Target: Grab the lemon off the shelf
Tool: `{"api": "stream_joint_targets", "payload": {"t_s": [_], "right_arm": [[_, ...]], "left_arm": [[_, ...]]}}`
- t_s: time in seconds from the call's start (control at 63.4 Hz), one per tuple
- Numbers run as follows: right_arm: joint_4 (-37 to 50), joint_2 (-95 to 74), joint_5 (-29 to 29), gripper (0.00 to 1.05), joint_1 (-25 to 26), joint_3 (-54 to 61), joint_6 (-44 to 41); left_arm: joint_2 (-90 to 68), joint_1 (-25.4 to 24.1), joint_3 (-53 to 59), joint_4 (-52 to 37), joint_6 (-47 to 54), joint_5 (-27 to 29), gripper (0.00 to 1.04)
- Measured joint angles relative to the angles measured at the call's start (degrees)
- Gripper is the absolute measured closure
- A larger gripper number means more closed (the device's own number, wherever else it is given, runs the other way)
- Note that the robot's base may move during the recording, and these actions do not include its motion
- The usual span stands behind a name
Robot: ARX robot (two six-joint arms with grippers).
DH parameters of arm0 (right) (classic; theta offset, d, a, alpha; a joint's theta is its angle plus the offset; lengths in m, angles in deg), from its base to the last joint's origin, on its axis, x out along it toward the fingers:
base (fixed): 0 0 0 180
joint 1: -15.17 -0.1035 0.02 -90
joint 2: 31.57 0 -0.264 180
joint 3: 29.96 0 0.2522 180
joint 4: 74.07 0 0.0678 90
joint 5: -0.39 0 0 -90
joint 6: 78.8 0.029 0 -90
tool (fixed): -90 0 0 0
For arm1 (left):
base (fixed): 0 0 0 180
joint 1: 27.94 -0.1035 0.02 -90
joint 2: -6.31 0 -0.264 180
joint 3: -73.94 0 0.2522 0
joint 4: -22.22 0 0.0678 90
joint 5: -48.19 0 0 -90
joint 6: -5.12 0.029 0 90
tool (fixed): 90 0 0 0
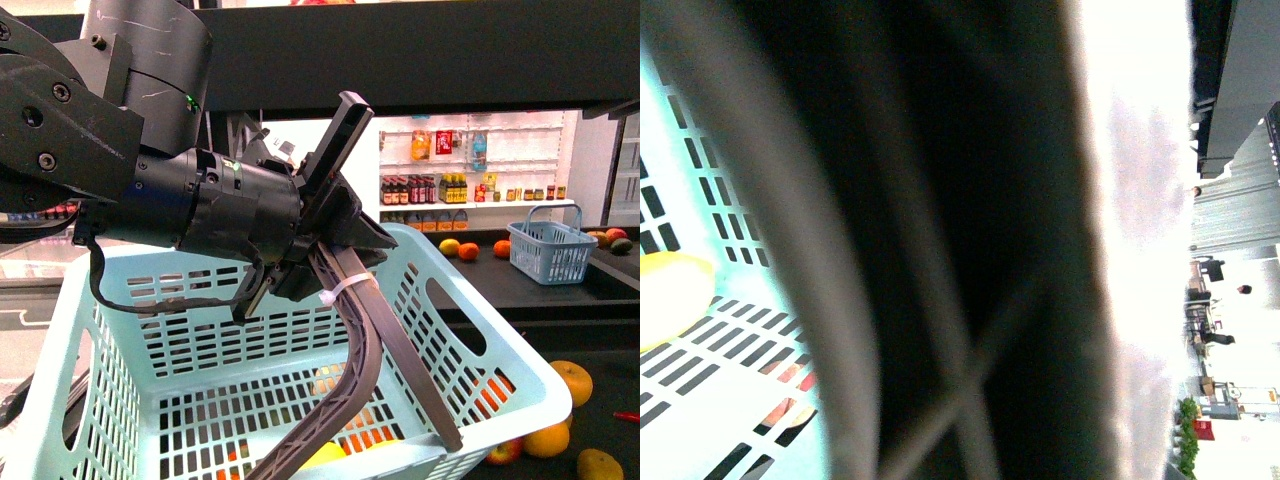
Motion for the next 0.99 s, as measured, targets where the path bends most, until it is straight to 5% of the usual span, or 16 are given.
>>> {"api": "stream_joint_targets", "payload": {"t_s": [0.142,0.363,0.994], "right_arm": [[0.35,2.10,-9.33,0.62,7.82,4.20,0.55],[1.53,4.94,-10.40,1.01,10.60,7.45,0.59],[2.75,9.49,-10.40,1.02,10.73,12.90,0.70]], "left_arm": [[-0.02,0.11,0.00,0.00,-0.13,-0.15,0.93],[-0.02,0.11,0.00,0.00,-0.20,-0.11,0.93],[0.00,0.11,0.00,0.00,-0.04,-0.07,0.93]]}}
